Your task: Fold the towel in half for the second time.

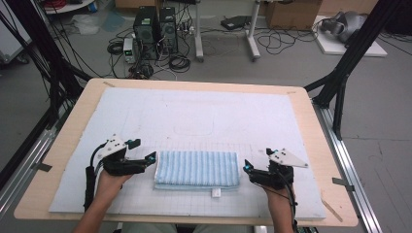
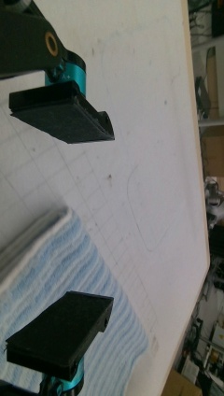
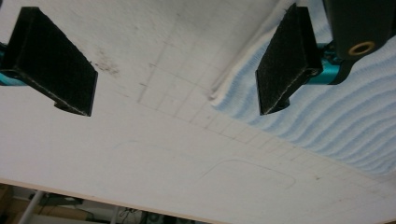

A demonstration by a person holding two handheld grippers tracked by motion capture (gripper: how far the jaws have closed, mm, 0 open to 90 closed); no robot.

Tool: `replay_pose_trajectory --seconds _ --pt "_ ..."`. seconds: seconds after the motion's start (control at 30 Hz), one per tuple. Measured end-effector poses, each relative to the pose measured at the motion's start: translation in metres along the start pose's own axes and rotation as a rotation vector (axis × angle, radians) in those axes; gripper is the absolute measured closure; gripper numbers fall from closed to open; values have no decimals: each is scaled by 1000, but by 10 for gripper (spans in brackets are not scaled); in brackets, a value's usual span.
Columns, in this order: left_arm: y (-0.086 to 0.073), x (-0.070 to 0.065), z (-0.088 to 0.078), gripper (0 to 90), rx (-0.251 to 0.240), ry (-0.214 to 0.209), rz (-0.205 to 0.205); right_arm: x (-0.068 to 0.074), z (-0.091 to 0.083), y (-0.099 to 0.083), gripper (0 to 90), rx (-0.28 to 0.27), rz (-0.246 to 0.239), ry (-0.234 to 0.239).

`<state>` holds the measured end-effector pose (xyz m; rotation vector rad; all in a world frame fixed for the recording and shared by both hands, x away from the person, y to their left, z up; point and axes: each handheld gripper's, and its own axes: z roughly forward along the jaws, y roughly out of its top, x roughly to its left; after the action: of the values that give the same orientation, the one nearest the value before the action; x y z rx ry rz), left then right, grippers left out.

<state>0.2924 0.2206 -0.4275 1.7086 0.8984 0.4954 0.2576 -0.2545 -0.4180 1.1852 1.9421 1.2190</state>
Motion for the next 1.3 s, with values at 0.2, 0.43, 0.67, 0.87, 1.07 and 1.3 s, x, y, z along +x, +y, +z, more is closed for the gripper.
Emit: replay_pose_trajectory --seconds 0.2,0.43,0.67,0.87,1.07,1.3 --pt "-3 8 -14 174 -49 17 -26 -12 -16 -10 117 -11 13 -18" --pt "-3 10 -22 176 -60 20 -28 -17 -27 -11 117 -21 15 -55" --pt "-2 8 -27 178 -67 14 -36 -15 -35 -17 116 -32 35 -73" --pt "1 6 -27 182 -75 9 -37 -13 -39 -16 116 -33 34 -75" --pt "-1 8 -28 183 -69 17 -43 -14 -38 -15 116 -27 27 -76" --pt "-1 10 -29 184 -71 23 -46 -11 -33 -14 116 -21 20 -72"
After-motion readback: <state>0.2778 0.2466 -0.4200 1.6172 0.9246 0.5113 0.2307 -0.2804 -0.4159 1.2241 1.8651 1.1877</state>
